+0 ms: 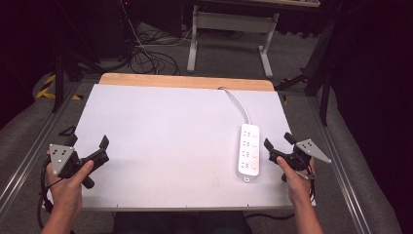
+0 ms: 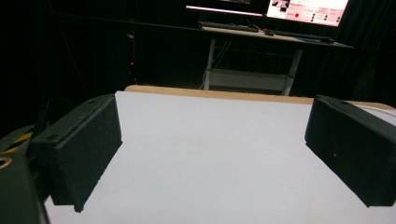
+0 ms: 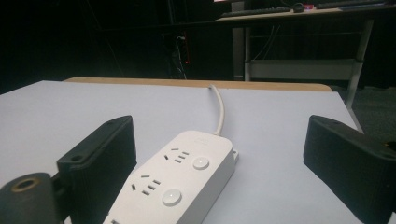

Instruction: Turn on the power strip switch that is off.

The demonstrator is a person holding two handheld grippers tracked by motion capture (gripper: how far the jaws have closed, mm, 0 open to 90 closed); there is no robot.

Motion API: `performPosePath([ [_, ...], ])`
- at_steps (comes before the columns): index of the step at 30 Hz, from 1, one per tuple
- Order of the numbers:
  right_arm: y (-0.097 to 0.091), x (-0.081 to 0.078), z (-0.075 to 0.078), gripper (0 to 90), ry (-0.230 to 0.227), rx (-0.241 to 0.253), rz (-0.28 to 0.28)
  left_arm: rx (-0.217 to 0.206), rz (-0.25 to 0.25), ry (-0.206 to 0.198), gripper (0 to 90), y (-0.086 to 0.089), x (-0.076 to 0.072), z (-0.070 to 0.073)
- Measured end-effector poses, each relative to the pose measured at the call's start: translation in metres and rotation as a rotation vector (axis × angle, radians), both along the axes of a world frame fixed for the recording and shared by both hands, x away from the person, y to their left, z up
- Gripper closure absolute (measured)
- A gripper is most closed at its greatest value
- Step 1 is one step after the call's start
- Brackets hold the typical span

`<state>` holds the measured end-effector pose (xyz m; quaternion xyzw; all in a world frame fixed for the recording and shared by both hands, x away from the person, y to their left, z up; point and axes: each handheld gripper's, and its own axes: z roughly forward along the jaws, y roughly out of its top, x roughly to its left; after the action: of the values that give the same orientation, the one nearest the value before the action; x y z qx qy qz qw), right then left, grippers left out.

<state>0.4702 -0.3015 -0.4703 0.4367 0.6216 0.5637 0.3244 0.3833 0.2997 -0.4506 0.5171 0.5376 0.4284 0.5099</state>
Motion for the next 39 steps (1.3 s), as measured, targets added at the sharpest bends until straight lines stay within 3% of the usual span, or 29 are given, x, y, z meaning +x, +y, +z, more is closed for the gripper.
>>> performPosePath([
  [16, 0.000, -0.001, 0.001, 12.4, -0.007, -0.007, 0.001, 0.002, -0.002, 0.000, 4.4, 0.000, 0.000, 0.000],
  [17, -0.002, -0.002, 0.001, 20.0, -0.013, 0.004, -0.006, 0.002, -0.003, -0.001, 4.4, 0.000, 0.000, 0.000],
  [20, -0.004, -0.002, 0.003, 26.3, -0.024, 0.011, -0.009, 0.003, -0.005, -0.002, 4.4, -0.001, 0.000, 0.000],
  [21, -0.005, -0.003, 0.004, 33.0, -0.028, 0.016, -0.017, 0.002, -0.005, -0.001, 4.4, -0.001, 0.001, 0.000],
  [25, -0.007, -0.004, 0.005, 41.6, -0.039, 0.017, -0.018, 0.004, -0.008, 0.000, 4.4, -0.001, 0.001, 0.000],
  [27, -0.008, -0.004, 0.005, 53.0, -0.047, 0.013, -0.009, 0.002, -0.006, 0.000, 4.4, -0.001, 0.001, 0.000],
  [29, -0.008, -0.005, 0.005, 56.5, -0.049, 0.012, -0.004, 0.004, -0.007, 0.000, 4.4, -0.001, 0.001, 0.000],
  [32, -0.010, -0.006, 0.007, 75.6, -0.060, 0.022, 0.014, 0.004, -0.007, 0.000, 4.4, -0.001, 0.001, 0.000],
  [39, -0.014, -0.007, 0.008, 87.0, -0.048, 0.041, 0.016, 0.003, -0.010, 0.000, 4.5, -0.002, 0.001, -0.001],
])
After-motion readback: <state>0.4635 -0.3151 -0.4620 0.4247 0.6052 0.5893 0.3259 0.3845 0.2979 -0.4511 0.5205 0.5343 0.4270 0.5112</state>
